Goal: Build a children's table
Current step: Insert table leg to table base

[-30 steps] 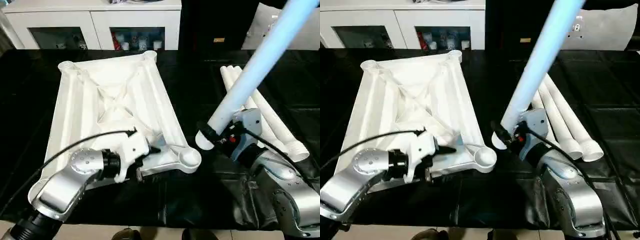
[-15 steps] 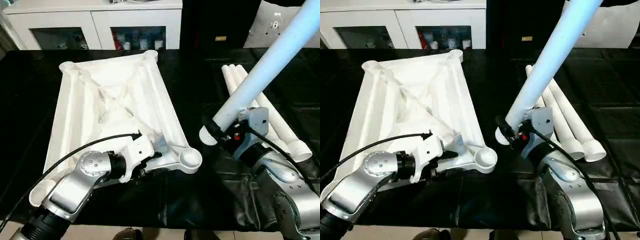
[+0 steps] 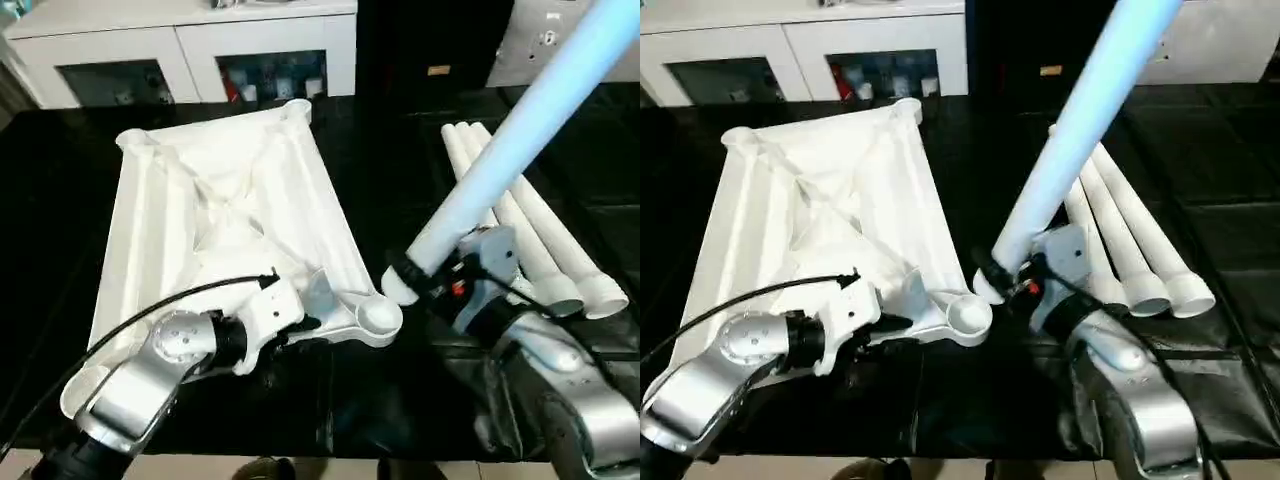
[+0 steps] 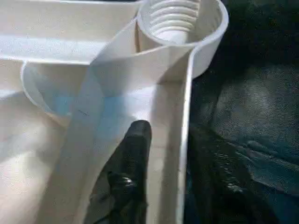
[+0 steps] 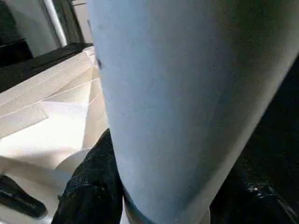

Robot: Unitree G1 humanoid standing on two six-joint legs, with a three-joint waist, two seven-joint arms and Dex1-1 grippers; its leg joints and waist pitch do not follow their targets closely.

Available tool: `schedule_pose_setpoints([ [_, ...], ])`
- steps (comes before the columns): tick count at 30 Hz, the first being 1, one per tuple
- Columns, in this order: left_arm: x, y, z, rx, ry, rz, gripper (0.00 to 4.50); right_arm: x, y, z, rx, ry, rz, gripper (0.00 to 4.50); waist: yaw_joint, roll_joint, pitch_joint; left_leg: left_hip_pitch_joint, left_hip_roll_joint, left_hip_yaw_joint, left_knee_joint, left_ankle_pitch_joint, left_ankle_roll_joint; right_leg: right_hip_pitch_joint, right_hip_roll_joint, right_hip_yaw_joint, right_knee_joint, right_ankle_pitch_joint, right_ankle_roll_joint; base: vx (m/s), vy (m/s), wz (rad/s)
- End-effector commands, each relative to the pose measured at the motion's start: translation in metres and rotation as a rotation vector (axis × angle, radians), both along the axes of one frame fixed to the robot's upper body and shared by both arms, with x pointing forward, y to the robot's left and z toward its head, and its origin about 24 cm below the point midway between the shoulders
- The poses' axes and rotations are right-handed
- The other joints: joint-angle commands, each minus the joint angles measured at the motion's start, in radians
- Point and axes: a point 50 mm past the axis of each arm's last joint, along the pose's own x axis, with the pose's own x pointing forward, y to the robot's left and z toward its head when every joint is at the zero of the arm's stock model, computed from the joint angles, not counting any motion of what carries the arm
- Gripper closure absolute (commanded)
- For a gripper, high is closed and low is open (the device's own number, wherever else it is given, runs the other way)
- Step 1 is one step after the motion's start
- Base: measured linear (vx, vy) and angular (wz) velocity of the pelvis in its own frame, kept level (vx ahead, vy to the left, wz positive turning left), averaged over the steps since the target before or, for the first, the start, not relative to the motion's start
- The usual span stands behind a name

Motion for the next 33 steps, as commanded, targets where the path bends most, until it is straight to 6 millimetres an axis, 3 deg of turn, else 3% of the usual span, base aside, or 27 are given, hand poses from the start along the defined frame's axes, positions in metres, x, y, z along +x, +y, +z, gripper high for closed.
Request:
schedule_pose_setpoints([
  [1, -0.002, 0.006, -0.004, 0.035, 0.018, 0.025, 3.52, -0.002, 0.004, 0.007, -0.001, -0.036, 0.02, 2.6, 0.002, -0.01, -0.055, 0.001, 0.068, -0.024, -0.075, -0.152, 0.06, 0.044, -0.088, 0.044, -0.078, -0.19, -0.239, 0.0, 0.0, 0.0],
  [3, -0.003, 0.008, -0.007, 0.045, 0.019, 0.046, 3.75, -0.002, 0.007, 0.007, -0.002, -0.033, 0.035, 2.6, 0.002, -0.026, -0.061, 0.002, 0.069, -0.023, -0.075, -0.142, 0.063, 0.047, -0.088, 0.043, -0.079, -0.189, -0.236, 0.0, 0.0, 0.0],
  [4, -0.001, 0.009, -0.007, 0.044, 0.008, 0.051, 3.75, -0.001, 0.009, 0.007, 0.001, -0.033, 0.04, 2.6, 0.004, -0.019, -0.06, 0.001, 0.07, -0.025, -0.075, -0.136, 0.065, 0.046, -0.09, 0.044, -0.076, -0.189, -0.235, 0.0, 0.0, 0.0],
  [5, 0.001, 0.008, -0.007, 0.033, 0.004, 0.06, 3.84, 0.0, 0.01, 0.007, 0.003, -0.033, 0.045, 2.6, 0.004, -0.021, -0.062, 0.002, 0.07, -0.023, -0.074, -0.127, 0.069, 0.045, -0.091, 0.044, -0.076, -0.186, -0.233, 0.0, 0.0, 0.0],
  [6, 0.003, 0.008, -0.006, 0.026, -0.008, 0.064, 3.96, 0.002, 0.011, 0.006, 0.004, -0.03, 0.051, 2.6, 0.002, -0.034, -0.061, 0.001, 0.068, -0.021, -0.073, -0.128, 0.072, 0.044, -0.089, 0.044, -0.078, -0.195, -0.23, 0.0, 0.0, 0.0],
  [7, 0.006, 0.008, -0.006, 0.026, -0.02, 0.071, 4.07, 0.003, 0.011, 0.006, -0.002, -0.029, 0.061, 2.6, 0.004, -0.029, -0.061, 0.001, 0.067, -0.021, -0.073, -0.129, 0.073, 0.043, -0.09, 0.044, -0.078, -0.206, -0.229, 0.0, 0.0, 0.0],
  [8, 0.008, 0.009, -0.006, 0.028, -0.02, 0.078, 4.13, 0.005, 0.013, 0.006, -0.006, -0.029, 0.067, 2.6, 0.003, -0.035, -0.063, 0.004, 0.067, -0.019, -0.072, -0.143, 0.07, 0.041, -0.09, 0.044, -0.082, -0.235, -0.224, 0.0, 0.0, 0.0],
  [10, 0.009, 0.01, -0.005, 0.03, -0.018, 0.084, 4.22, 0.006, 0.015, 0.006, -0.009, -0.03, 0.073, 2.6, 0.005, -0.03, -0.062, 0.004, 0.067, -0.02, -0.073, -0.146, 0.063, 0.039, -0.091, 0.044, -0.081, -0.259, -0.214, 0.0, 0.0, 0.0],
  [11, 0.013, 0.011, -0.006, 0.033, -0.022, 0.09, 4.41, 0.008, 0.019, 0.007, -0.008, -0.03, 0.093, 2.6, 0.004, -0.044, -0.062, -0.001, 0.067, -0.021, -0.076, -0.134, 0.064, 0.041, -0.091, 0.044, -0.078, -0.257, -0.203, 0.0, 0.0, 0.0],
  [12, 0.014, 0.012, -0.006, 0.038, -0.021, 0.089, 4.45, 0.009, 0.02, 0.007, -0.007, -0.029, 0.103, 2.6, 0.004, -0.047, -0.064, -0.002, 0.066, -0.02, -0.074, -0.131, 0.065, 0.041, -0.091, 0.043, -0.079, -0.255, -0.201, 0.0, 0.0, 0.0],
  [19, 0.03, 0.01, -0.007, 0.065, -0.1, 0.158, 4.5, 0.014, 0.023, 0.007, -0.043, -0.028, 0.103, 2.6, 0.008, -0.039, -0.071, 0.004, 0.068, -0.017, -0.069, -0.1, 0.069, 0.042, -0.09, 0.045, -0.073, -0.145, -0.227, 0.0, 0.0, 0.0],
  [23, 0.034, 0.0, -0.002, 0.003, -0.116, 0.099, 4.5, 0.018, 0.013, 0.006, -0.035, -0.007, 0.045, 2.6, 0.011, -0.037, -0.066, 0.004, 0.065, -0.018, -0.072, -0.131, 0.058, 0.043, -0.089, 0.045, -0.077, -0.181, -0.226, 0.0, 0.0, 0.0],
  [25, 0.035, -0.001, -0.002, -0.006, -0.11, 0.067, 4.5, 0.019, 0.012, 0.005, -0.029, -0.003, 0.047, 2.6, 0.011, -0.028, -0.063, 0.003, 0.066, -0.019, -0.072, -0.143, 0.057, 0.041, -0.092, 0.047, -0.079, -0.193, -0.225, 0.0, 0.0, 0.0],
  [28, 0.035, -0.003, -0.001, 0.008, -0.117, -0.028, 4.5, 0.022, 0.012, 0.006, -0.014, -0.012, 0.072, 2.6, 0.012, -0.032, -0.061, 0.003, 0.065, -0.018, -0.074, -0.146, 0.06, 0.04, -0.091, 0.047, -0.081, -0.205, -0.222, 0.0, 0.0, 0.0],
  [30, 0.036, -0.001, -0.001, 0.003, -0.099, -0.061, 4.5, 0.023, 0.015, 0.008, 0.0, -0.013, 0.112, 2.6, 0.016, -0.025, -0.06, 0.004, 0.067, -0.019, -0.074, -0.14, 0.067, 0.039, -0.093, 0.047, -0.08, -0.199, -0.226, 0.0, 0.0, 0.0],
  [33, 0.036, -0.001, 0.0, -0.02, -0.075, -0.102, 4.5, 0.026, 0.022, 0.01, 0.016, -0.029, 0.174, 2.6, 0.02, -0.033, -0.062, 0.004, 0.07, -0.017, -0.074, -0.121, 0.073, 0.038, -0.094, 0.047, -0.076, -0.182, -0.235, 0.0, 0.0, 0.0],
])
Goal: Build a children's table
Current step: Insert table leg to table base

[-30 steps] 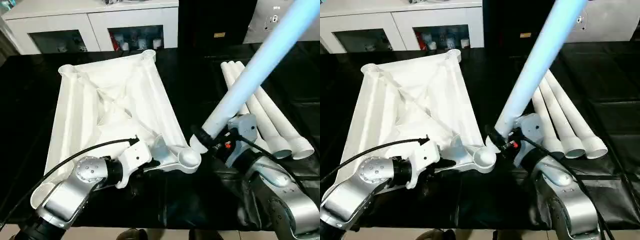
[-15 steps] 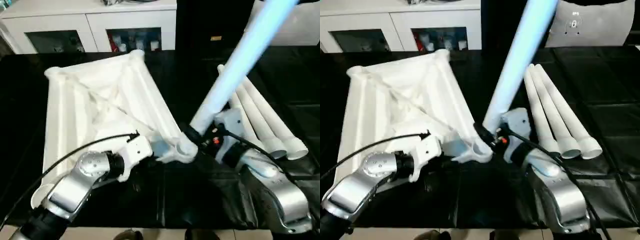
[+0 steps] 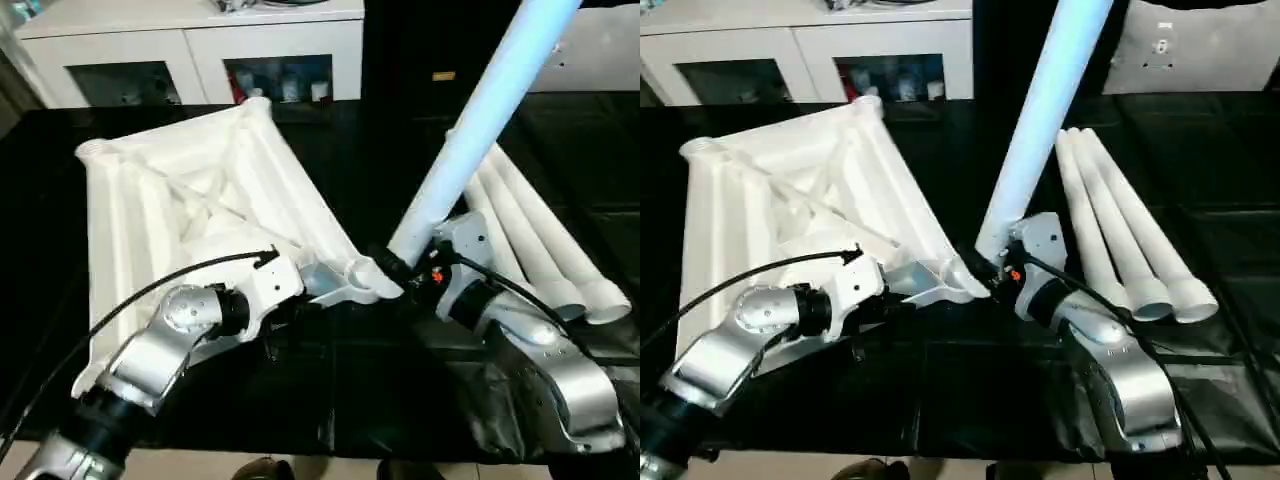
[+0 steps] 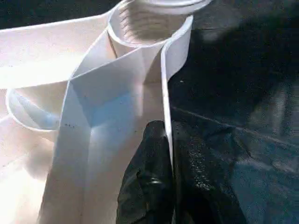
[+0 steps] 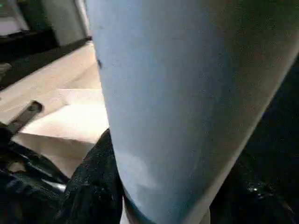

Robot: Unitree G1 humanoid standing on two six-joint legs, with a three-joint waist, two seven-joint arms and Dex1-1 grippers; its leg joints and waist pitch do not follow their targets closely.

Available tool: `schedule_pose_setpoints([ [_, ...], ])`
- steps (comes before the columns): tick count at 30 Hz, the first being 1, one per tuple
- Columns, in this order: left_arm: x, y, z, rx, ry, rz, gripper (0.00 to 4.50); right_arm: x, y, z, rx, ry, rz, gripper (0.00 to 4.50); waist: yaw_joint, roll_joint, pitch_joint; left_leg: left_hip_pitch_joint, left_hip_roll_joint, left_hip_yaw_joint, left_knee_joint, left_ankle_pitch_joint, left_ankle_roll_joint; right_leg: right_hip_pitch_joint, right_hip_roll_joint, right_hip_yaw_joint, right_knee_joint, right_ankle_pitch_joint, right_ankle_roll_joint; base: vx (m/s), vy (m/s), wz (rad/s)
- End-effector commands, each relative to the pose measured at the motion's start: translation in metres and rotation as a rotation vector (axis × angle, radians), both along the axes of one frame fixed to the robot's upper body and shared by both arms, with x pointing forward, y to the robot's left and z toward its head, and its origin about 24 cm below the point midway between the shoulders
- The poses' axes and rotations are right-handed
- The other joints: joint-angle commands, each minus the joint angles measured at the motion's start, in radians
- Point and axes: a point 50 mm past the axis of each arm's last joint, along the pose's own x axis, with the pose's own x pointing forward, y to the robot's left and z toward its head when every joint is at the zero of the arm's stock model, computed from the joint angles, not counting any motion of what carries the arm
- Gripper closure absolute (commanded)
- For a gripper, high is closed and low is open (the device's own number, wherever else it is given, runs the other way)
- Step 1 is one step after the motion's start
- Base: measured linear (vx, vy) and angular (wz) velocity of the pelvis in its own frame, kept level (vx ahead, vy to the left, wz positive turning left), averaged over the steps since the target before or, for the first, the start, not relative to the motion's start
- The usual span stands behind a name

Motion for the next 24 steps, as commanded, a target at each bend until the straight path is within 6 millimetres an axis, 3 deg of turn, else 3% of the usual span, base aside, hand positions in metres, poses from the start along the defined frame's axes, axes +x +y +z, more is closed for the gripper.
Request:
schedule_pose_setpoints([
  [1, -0.003, -0.004, -0.001, -0.025, 0.006, -0.055, 4.5, 0.0, 0.007, 0.006, 0.028, -0.032, 0.047, 2.6, 0.0, -0.02, -0.054, 0.002, 0.071, -0.022, -0.073, -0.121, 0.073, 0.04, -0.094, 0.047, -0.078, -0.181, -0.235, 0.0, 0.0, 0.0],
  [4, -0.003, -0.002, -0.005, -0.023, 0.015, -0.056, 4.5, 0.006, 0.009, 0.003, -0.015, -0.023, 0.081, 2.6, 0.003, -0.02, -0.054, 0.003, 0.072, -0.021, -0.074, -0.106, 0.077, 0.039, -0.091, 0.044, -0.074, -0.146, -0.243, 0.0, 0.0, 0.0],
  [5, -0.003, -0.001, -0.007, -0.021, 0.022, -0.055, 4.5, 0.007, 0.009, 0.002, -0.025, -0.004, 0.088, 2.6, 0.002, -0.035, -0.053, 0.002, 0.072, -0.019, -0.075, -0.109, 0.081, 0.039, -0.092, 0.045, -0.076, -0.15, -0.244, 0.0, 0.0, 0.0],
  [6, -0.004, -0.001, -0.008, -0.014, 0.018, -0.06, 4.5, 0.008, 0.009, 0.0, -0.044, 0.018, 0.106, 2.6, 0.002, -0.029, -0.05, 0.004, 0.07, -0.017, -0.076, -0.121, 0.079, 0.037, -0.093, 0.045, -0.078, -0.184, -0.242, 0.0, 0.0, 0.0],
  [9, -0.003, -0.001, -0.007, -0.038, 0.01, -0.061, 4.5, 0.013, 0.007, -0.001, -0.089, 0.054, 0.138, 2.6, 0.0, -0.046, -0.048, 0.004, 0.069, -0.014, -0.076, -0.137, 0.079, 0.038, -0.095, 0.046, -0.085, -0.262, -0.22, 0.0, 0.0, 0.0],
  [11, -0.003, -0.002, -0.007, -0.037, 0.008, -0.066, 4.5, 0.014, 0.007, -0.002, -0.094, 0.07, 0.147, 2.6, 0.001, -0.045, -0.045, 0.005, 0.071, -0.014, -0.078, -0.146, 0.074, 0.033, -0.097, 0.047, -0.086, -0.3, -0.212, 0.0, 0.0, 0.0],
  [13, -0.004, -0.003, -0.007, -0.033, 0.001, -0.079, 4.5, 0.015, 0.007, -0.003, -0.115, 0.076, 0.163, 2.6, 0.001, -0.053, -0.045, 0.005, 0.072, -0.012, -0.079, -0.148, 0.071, 0.031, -0.097, 0.048, -0.088, -0.319, -0.201, 0.0, 0.0, 0.0],
  [18, -0.003, -0.003, -0.005, -0.05, -0.003, -0.053, 4.5, 0.018, 0.006, -0.007, -0.123, 0.086, 0.166, 2.6, 0.001, -0.054, -0.043, 0.005, 0.074, -0.01, -0.081, -0.141, 0.076, 0.028, -0.098, 0.048, -0.088, -0.309, -0.201, 0.0, 0.0, 0.0],
  [19, -0.003, -0.003, -0.005, -0.052, -0.001, -0.052, 4.05, 0.018, 0.006, -0.007, -0.123, 0.086, 0.167, 2.6, 0.001, -0.055, -0.043, 0.004, 0.074, -0.009, -0.082, -0.141, 0.075, 0.028, -0.098, 0.047, -0.088, -0.309, -0.202, 0.0, 0.0, 0.0],
  [23, -0.001, 0.001, -0.006, -0.047, 0.014, -0.029, 3.75, 0.017, 0.007, -0.009, -0.124, 0.093, 0.169, 2.6, 0.002, -0.055, -0.038, 0.008, 0.075, -0.008, -0.085, -0.186, 0.059, 0.022, -0.1, 0.049, -0.094, -0.377, -0.195, 0.0, 0.0, 0.0],
  [24, -0.001, 0.002, -0.006, -0.037, 0.003, -0.027, 3.55, 0.017, 0.007, -0.01, -0.123, 0.094, 0.169, 2.6, 0.002, -0.047, -0.041, 0.007, 0.08, -0.009, -0.089, -0.173, 0.051, 0.021, -0.096, 0.048, -0.09, -0.308, -0.203, 0.0, 0.0, 0.0],
])
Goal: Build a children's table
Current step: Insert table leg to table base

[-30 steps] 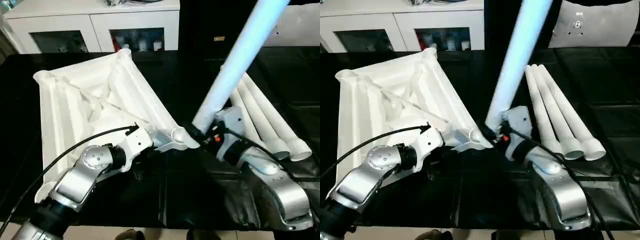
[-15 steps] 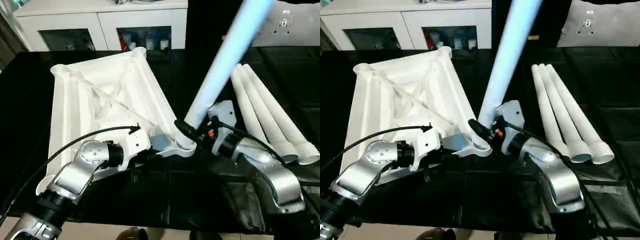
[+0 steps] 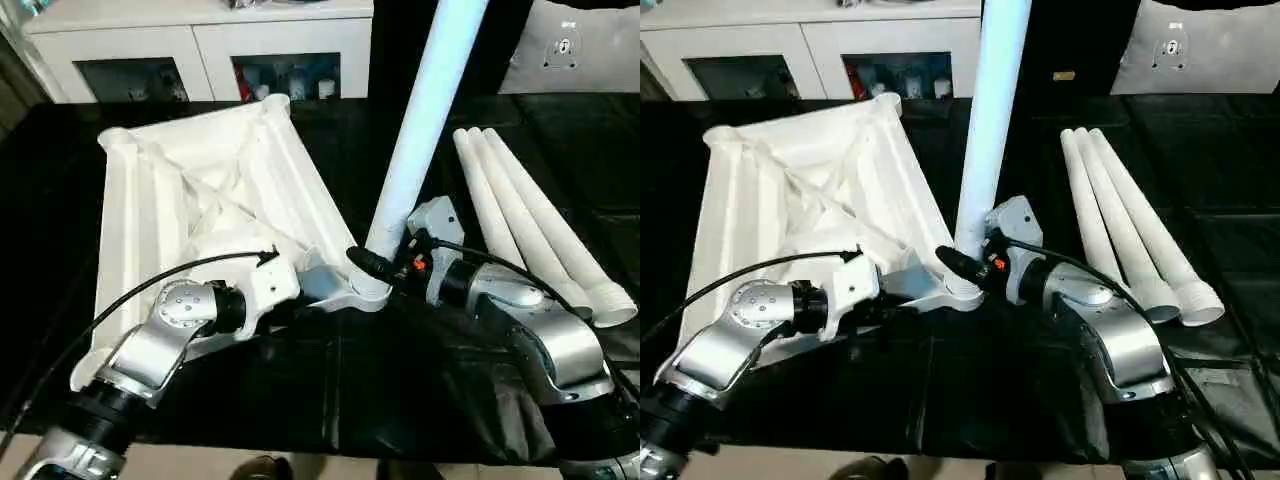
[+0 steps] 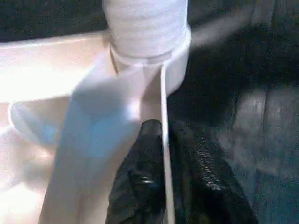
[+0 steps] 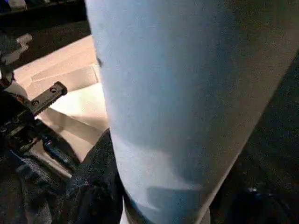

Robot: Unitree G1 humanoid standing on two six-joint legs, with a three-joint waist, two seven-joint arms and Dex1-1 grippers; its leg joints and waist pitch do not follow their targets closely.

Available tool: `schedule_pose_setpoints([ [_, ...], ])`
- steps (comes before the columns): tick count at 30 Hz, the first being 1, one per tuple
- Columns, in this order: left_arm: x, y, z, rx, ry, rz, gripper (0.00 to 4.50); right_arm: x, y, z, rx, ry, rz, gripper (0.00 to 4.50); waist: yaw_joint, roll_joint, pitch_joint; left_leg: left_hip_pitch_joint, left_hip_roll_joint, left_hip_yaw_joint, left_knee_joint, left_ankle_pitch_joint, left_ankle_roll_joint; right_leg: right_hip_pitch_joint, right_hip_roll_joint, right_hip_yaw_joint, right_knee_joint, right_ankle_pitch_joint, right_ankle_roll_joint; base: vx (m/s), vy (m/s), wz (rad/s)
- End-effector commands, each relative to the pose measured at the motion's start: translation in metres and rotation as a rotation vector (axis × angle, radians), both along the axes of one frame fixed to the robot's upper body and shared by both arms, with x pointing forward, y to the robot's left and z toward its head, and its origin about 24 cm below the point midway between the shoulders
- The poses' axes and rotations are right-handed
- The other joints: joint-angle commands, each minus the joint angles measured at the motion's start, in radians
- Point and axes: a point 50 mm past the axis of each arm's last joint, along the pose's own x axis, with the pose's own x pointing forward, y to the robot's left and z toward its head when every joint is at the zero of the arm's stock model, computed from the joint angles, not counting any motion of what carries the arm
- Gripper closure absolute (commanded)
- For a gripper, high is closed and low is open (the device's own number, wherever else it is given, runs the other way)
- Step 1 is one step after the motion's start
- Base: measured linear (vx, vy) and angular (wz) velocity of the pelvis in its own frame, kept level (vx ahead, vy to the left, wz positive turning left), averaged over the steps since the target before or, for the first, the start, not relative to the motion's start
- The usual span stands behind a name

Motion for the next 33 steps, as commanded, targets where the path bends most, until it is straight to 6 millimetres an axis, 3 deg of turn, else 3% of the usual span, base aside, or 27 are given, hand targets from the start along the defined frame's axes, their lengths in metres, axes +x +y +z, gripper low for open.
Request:
schedule_pose_setpoints([
  [1, -0.004, 0.003, -0.012, 0.041, 0.038, 0.006, 3.55, -0.002, 0.001, -0.011, -0.022, 0.044, -0.003, 2.6, 0.001, -0.004, -0.053, 0.006, 0.078, -0.029, -0.08, -0.178, 0.046, 0.025, -0.085, 0.049, -0.09, -0.306, -0.207, 0.0, 0.0, 0.0],
  [4, -0.004, 0.006, -0.015, 0.067, 0.059, 0.017, 3.37, -0.004, 0.001, -0.012, -0.023, 0.043, -0.005, 2.6, -0.001, -0.015, -0.055, 0.006, 0.079, -0.027, -0.083, -0.18, 0.043, 0.03, -0.085, 0.048, -0.082, -0.207, -0.23, 0.0, 0.0, 0.0],
  [7, -0.005, 0.007, -0.016, 0.077, 0.058, 0.012, 3.35, -0.004, 0.001, -0.013, -0.023, 0.042, -0.005, 2.6, 0.001, -0.017, -0.053, 0.008, 0.079, -0.024, -0.082, -0.2, 0.045, 0.03, -0.089, 0.051, -0.087, -0.234, -0.239, 0.0, 0.0, 0.0],
  [9, -0.005, 0.01, -0.016, 0.093, 0.055, 0.009, 3.72, -0.004, 0.002, -0.013, -0.023, 0.04, -0.005, 2.6, 0.002, -0.02, -0.05, 0.009, 0.078, -0.024, -0.083, -0.212, 0.04, 0.028, -0.09, 0.052, -0.091, -0.28, -0.23, 0.0, 0.0, 0.0],
  [13, -0.007, 0.014, -0.017, 0.121, 0.069, 0.006, 3.76, -0.004, 0.002, -0.013, -0.022, 0.037, -0.004, 2.6, 0.002, -0.02, -0.053, 0.009, 0.08, -0.025, -0.084, -0.199, 0.037, 0.03, -0.089, 0.052, -0.089, -0.273, -0.225, 0.0, 0.0, 0.0],
  [14, -0.007, 0.016, -0.017, 0.141, 0.067, 0.007, 4.14, -0.004, 0.003, -0.013, -0.022, 0.036, -0.002, 2.6, 0.001, -0.019, -0.053, 0.008, 0.08, -0.025, -0.084, -0.188, 0.041, 0.03, -0.089, 0.052, -0.088, -0.251, -0.231, 0.0, 0.0, 0.0],
  [20, -0.008, 0.019, -0.017, 0.182, 0.068, 0.008, 4.47, -0.005, 0.005, -0.015, -0.027, 0.036, 0.008, 2.6, -0.002, -0.019, -0.054, 0.007, 0.08, -0.023, -0.083, -0.183, 0.044, 0.032, -0.088, 0.051, -0.086, -0.232, -0.247, 0.0, 0.0, 0.0],
  [25, -0.008, 0.02, -0.014, 0.194, 0.059, 0.009, 4.5, -0.005, 0.005, -0.015, -0.028, 0.035, 0.013, 2.6, 0.0, -0.018, -0.055, 0.009, 0.081, -0.024, -0.084, -0.193, 0.038, 0.03, -0.088, 0.051, -0.086, -0.246, -0.244, 0.0, 0.0, 0.0],
  [33, -0.009, 0.022, -0.015, 0.254, 0.028, -0.018, 4.5, -0.004, 0.007, -0.015, -0.034, 0.036, 0.032, 2.6, 0.0, -0.02, -0.058, 0.008, 0.081, -0.022, -0.083, -0.178, 0.042, 0.034, -0.088, 0.051, -0.083, -0.193, -0.255, 0.0, 0.0, 0.0],
])
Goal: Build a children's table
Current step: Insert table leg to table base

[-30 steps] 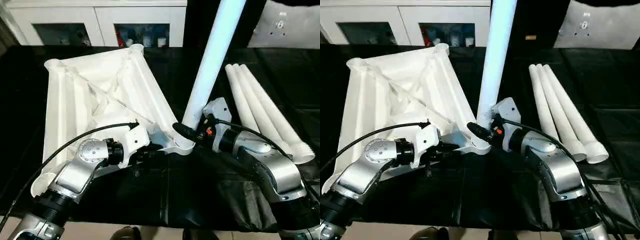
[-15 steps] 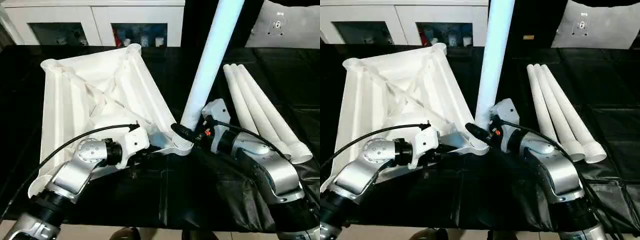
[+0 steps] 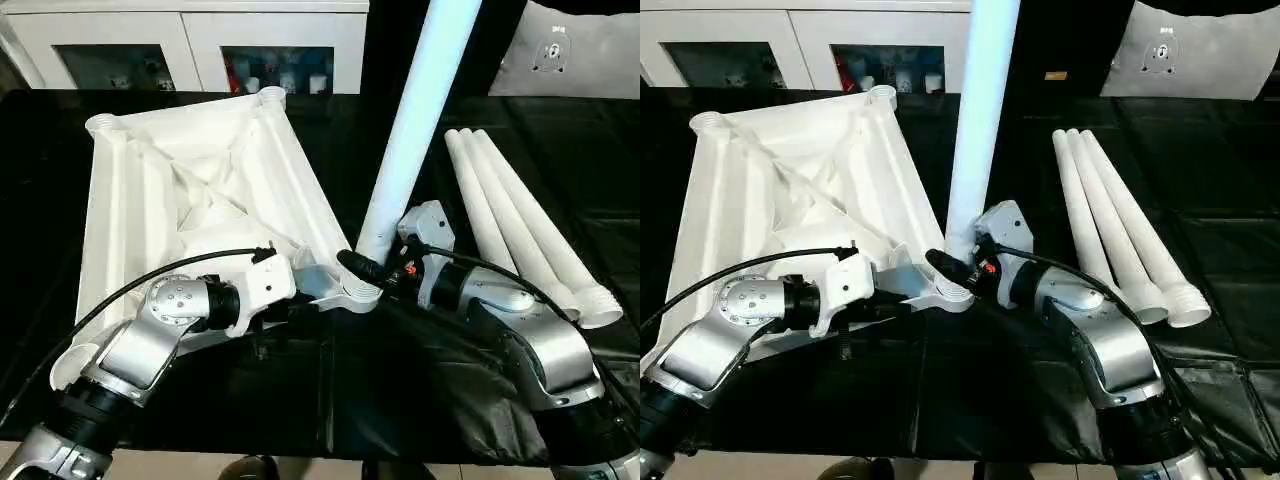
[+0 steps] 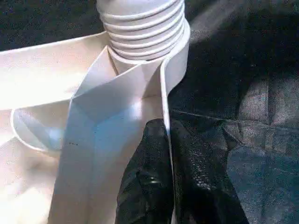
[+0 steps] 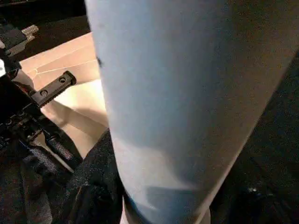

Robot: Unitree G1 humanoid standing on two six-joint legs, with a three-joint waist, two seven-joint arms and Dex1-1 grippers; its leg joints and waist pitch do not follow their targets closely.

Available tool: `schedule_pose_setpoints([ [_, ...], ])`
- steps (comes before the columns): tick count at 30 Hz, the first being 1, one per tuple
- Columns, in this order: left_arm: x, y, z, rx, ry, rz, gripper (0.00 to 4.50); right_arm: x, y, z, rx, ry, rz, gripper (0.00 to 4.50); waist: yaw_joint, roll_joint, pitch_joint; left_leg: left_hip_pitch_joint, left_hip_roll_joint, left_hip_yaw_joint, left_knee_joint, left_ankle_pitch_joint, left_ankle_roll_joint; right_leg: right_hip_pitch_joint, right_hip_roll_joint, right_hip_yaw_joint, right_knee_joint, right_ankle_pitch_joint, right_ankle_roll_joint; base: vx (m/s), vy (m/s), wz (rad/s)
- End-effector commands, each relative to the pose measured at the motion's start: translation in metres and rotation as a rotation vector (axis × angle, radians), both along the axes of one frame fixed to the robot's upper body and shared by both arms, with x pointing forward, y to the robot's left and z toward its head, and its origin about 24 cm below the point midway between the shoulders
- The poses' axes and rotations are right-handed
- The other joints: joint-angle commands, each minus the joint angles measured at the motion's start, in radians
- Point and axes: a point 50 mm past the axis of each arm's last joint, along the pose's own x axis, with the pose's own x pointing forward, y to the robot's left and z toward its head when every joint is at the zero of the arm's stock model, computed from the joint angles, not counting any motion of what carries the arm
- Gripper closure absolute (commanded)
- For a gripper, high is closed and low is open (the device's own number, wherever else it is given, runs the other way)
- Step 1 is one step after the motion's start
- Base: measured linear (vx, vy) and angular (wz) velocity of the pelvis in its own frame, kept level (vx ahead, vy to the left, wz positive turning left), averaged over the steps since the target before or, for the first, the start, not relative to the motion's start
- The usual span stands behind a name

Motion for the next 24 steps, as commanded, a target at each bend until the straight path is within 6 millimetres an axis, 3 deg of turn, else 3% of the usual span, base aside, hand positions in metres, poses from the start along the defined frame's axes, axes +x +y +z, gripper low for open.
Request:
schedule_pose_setpoints([
  [1, -0.0057, 0.0136, -0.0208, 0.119, 0.069, 0.021, 4.5, -0.0004, -0.0007, -0.0119, -0.033, 0.054, -0.004, 2.6, 0.007, -0.007, -0.055, 0.007, 0.079, -0.029, -0.077, -0.179, 0.038, 0.035, -0.087, 0.05, -0.078, -0.195, -0.252, 0.0, 0.0, 0.0],
  [3, -0.0027, 0.0123, -0.0193, 0.09, 0.063, 0.061, 4.5, -0.0001, -0.0003, -0.0117, -0.033, 0.053, -0.003, 2.6, 0.008, -0.007, -0.054, 0.007, 0.079, -0.029, -0.077, -0.184, 0.036, 0.033, -0.087, 0.05, -0.079, -0.2, -0.253, 0.0, 0.0, 0.0],
  [5, -0.0019, 0.012, -0.0189, 0.082, 0.064, 0.073, 4.03, 0.0, -0.0003, -0.0117, -0.033, 0.053, -0.003, 2.6, 0.008, -0.007, -0.053, 0.008, 0.079, -0.028, -0.077, -0.192, 0.033, 0.033, -0.087, 0.051, -0.08, -0.213, -0.253, 0.0, 0.0, 0.0],
  [11, 0.0019, 0.0161, -0.0187, 0.099, 0.077, 0.106, 3.56, -0.001, -0.0002, -0.0118, -0.033, 0.054, -0.005, 2.6, 0.01, -0.004, -0.053, 0.009, 0.078, -0.03, -0.079, -0.206, 0.024, 0.031, -0.087, 0.051, -0.082, -0.232, -0.243, 0.0, 0.0, 0.0],
  [12, 0.0012, 0.0157, -0.0184, 0.099, 0.084, 0.099, 4.0, -0.0012, -0.0003, -0.0119, -0.034, 0.054, -0.005, 2.6, 0.01, -0.004, -0.052, 0.009, 0.079, -0.03, -0.079, -0.205, 0.024, 0.031, -0.086, 0.051, -0.081, -0.231, -0.243, 0.0, 0.0, 0.0],
  [16, -0.0019, 0.0147, -0.0182, 0.106, 0.107, 0.07, 4.09, -0.0015, -0.0009, -0.0122, -0.036, 0.054, -0.006, 2.6, 0.011, -0.002, -0.052, 0.008, 0.08, -0.031, -0.08, -0.197, 0.026, 0.032, -0.087, 0.051, -0.08, -0.214, -0.248, 0.0, 0.0, 0.0],
  [17, -0.0014, 0.0145, -0.0177, 0.102, 0.103, 0.074, 4.42, -0.0014, -0.001, -0.0122, -0.036, 0.054, -0.006, 2.6, 0.01, -0.003, -0.052, 0.008, 0.079, -0.03, -0.079, -0.2, 0.027, 0.031, -0.086, 0.051, -0.08, -0.21, -0.25, 0.0, 0.0, 0.0],
  [24, -0.0003, 0.0119, -0.0166, 0.07, 0.109, 0.073, 4.5, -0.0012, -0.0004, -0.0125, -0.037, 0.058, -0.001, 2.6, 0.011, -0.003, -0.051, 0.008, 0.078, -0.03, -0.08, -0.211, 0.024, 0.031, -0.087, 0.051, -0.082, -0.234, -0.246, 0.0, 0.0, 0.0],
])
